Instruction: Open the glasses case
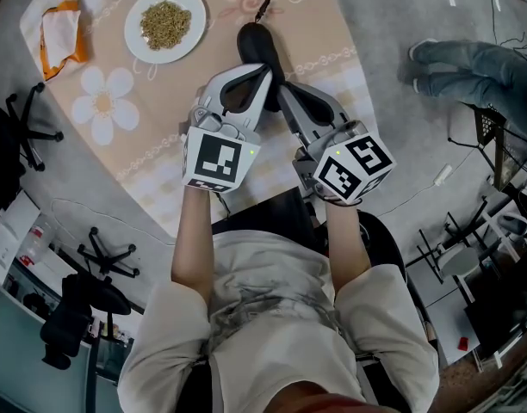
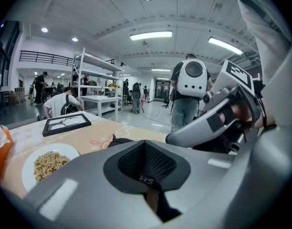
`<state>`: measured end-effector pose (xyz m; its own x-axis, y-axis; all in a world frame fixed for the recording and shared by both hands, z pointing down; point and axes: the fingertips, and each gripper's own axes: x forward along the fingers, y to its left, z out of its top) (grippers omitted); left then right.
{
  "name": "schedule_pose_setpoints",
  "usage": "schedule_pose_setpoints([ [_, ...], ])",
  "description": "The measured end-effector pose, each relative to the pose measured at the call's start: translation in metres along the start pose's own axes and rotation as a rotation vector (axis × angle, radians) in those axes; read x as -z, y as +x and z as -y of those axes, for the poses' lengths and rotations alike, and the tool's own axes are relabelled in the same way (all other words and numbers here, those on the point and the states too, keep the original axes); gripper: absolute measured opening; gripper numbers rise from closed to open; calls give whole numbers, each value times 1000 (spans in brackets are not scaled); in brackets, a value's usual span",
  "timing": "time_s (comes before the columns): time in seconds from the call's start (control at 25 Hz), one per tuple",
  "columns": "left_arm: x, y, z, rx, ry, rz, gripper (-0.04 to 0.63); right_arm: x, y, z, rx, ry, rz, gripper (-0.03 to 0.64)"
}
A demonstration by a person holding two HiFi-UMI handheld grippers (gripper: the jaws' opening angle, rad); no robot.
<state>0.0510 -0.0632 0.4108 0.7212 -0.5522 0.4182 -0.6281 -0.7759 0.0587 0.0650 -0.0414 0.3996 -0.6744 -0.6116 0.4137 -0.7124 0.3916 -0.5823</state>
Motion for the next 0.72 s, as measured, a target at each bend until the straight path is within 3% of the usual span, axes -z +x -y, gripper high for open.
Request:
schedule_pose_setpoints([
  [0.72, 1, -12, 0, -31, -45, 16, 8, -6, 10, 5, -48, 36, -9, 14],
])
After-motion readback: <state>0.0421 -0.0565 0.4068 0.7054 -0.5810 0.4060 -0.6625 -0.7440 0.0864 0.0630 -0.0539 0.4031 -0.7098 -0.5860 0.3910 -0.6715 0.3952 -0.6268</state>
